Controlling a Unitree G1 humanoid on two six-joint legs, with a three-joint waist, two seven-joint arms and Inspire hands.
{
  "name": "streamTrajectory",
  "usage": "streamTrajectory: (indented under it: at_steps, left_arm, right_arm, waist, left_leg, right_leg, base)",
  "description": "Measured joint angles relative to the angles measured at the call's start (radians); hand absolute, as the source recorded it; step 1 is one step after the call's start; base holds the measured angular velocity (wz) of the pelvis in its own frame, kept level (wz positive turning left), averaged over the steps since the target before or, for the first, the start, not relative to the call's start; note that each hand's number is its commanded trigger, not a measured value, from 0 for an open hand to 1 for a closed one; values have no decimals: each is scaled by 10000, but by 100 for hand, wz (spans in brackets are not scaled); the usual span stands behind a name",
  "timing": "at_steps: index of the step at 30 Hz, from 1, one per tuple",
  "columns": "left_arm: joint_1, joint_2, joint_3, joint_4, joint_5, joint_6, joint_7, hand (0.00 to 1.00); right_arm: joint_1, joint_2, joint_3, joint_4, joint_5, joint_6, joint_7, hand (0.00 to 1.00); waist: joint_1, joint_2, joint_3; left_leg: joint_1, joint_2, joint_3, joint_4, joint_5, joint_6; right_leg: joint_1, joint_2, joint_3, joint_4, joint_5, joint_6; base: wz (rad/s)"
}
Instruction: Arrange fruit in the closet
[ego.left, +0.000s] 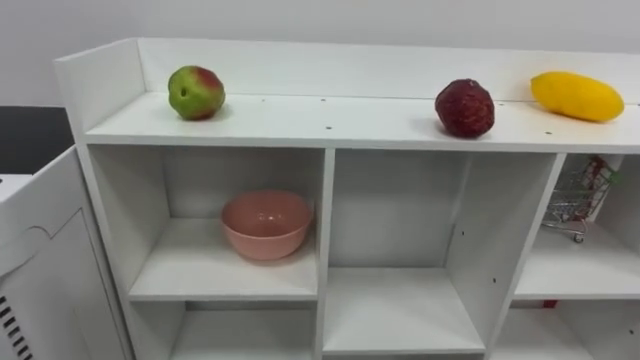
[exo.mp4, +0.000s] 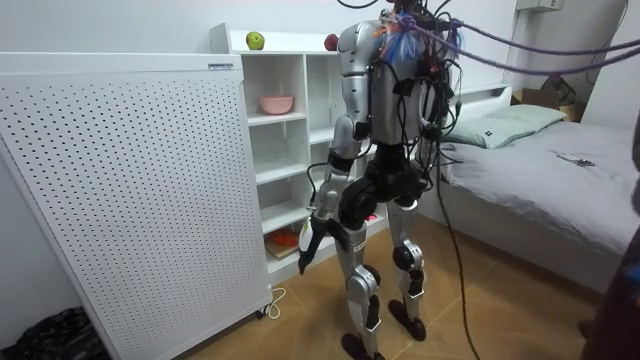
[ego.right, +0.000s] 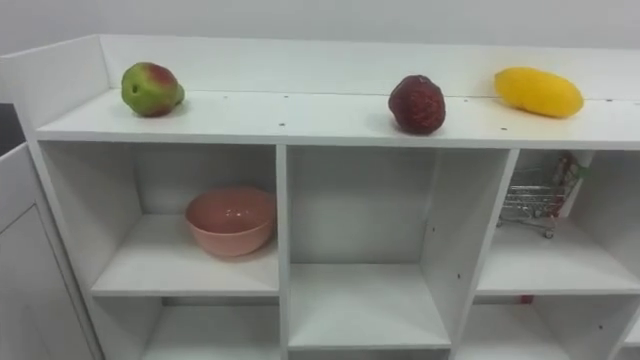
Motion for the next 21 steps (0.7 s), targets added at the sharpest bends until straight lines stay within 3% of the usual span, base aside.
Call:
streamTrajectory:
  at_steps: [3, 9, 18, 21]
  left_arm:
    - [-39, 0, 467, -13, 1, -149, 74, 0]
    - [-40, 81, 522, -2, -141, -512, 717, 0]
    - [294, 135, 459, -98, -100, -494, 893, 0]
    - [360, 124, 384, -130, -126, -485, 887, 0]
  right_arm:
    - [2, -1, -891, -1112, -2, -27, -665, 0]
    - [-259, -31, -1228, -3901, -91, -457, -2226, 0]
    - [-716, -39, -1542, -8965, -388, -578, -4073, 0]
    - [-834, -53, -1570, -10051, -593, -903, -4566, 0]
  waist:
    - [-76, -49, 29]
    - [-215, -108, 38]
    - [-214, -305, -68]
    - [-160, -273, -83]
  left_leg:
    - [-6, -2, 1, -12, 0, 0]
    - [56, -8, 68, -7, 4, -1]
    - [62, -15, 162, -6, 4, 0]
    - [78, -9, 154, 20, 4, 0]
  right_leg:
    - [-15, -1, -2, -2, -1, 1]
    - [-96, -1, 52, 3, -1, 1]
    - [-215, 1, 238, 133, -1, 5]
    - [-205, 5, 252, 132, -1, 5]
  base:
    - [0]
    - [-3]
    - [-8]
    - [0]
